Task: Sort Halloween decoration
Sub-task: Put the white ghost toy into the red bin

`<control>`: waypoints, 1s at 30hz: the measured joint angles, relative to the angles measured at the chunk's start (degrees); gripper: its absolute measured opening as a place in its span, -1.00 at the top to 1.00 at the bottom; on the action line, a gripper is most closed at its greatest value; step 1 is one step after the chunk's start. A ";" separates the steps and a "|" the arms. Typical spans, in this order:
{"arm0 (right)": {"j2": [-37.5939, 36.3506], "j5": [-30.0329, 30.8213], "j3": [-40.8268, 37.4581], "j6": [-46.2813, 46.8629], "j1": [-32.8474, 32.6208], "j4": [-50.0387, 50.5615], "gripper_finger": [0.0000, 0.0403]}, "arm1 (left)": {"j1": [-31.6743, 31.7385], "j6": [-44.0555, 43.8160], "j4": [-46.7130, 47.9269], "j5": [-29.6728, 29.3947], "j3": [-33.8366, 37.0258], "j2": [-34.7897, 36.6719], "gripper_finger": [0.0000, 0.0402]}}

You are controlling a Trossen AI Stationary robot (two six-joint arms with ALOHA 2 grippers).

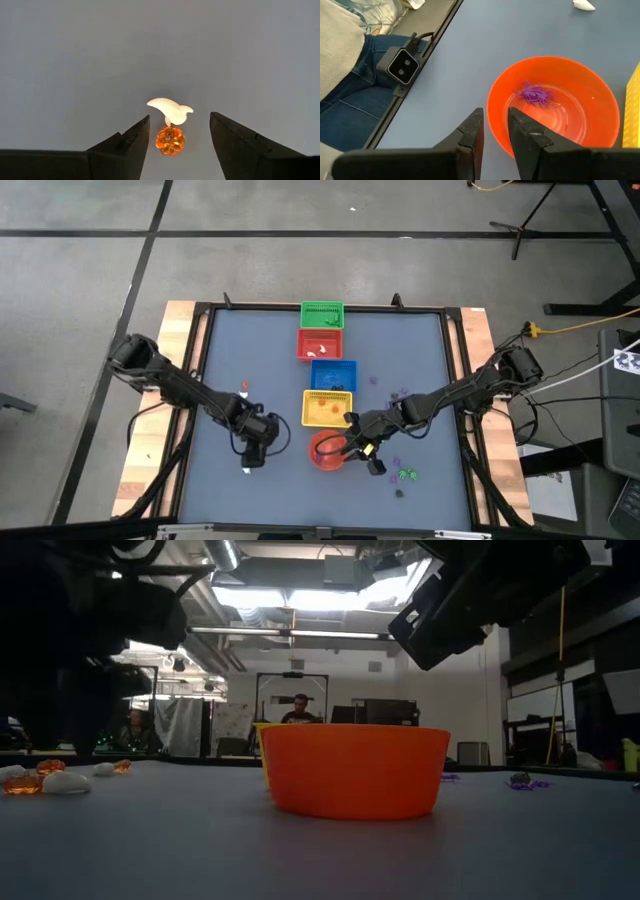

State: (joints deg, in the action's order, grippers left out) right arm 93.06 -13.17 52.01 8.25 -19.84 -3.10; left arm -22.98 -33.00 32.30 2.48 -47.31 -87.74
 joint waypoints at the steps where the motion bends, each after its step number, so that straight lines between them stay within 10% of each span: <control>1: 0.00 -0.13 0.00 0.00 0.00 0.03 0.58 | -0.17 -0.24 -0.19 -0.07 0.00 -0.44 0.05; 30: 0.00 -1.05 0.00 -0.09 0.00 0.27 0.58 | -1.47 -2.57 -1.84 -4.04 -0.20 -6.98 0.14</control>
State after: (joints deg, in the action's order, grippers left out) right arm 93.06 -14.22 52.01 8.16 -19.84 -2.83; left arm -24.45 -35.57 30.46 -1.56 -47.51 -94.72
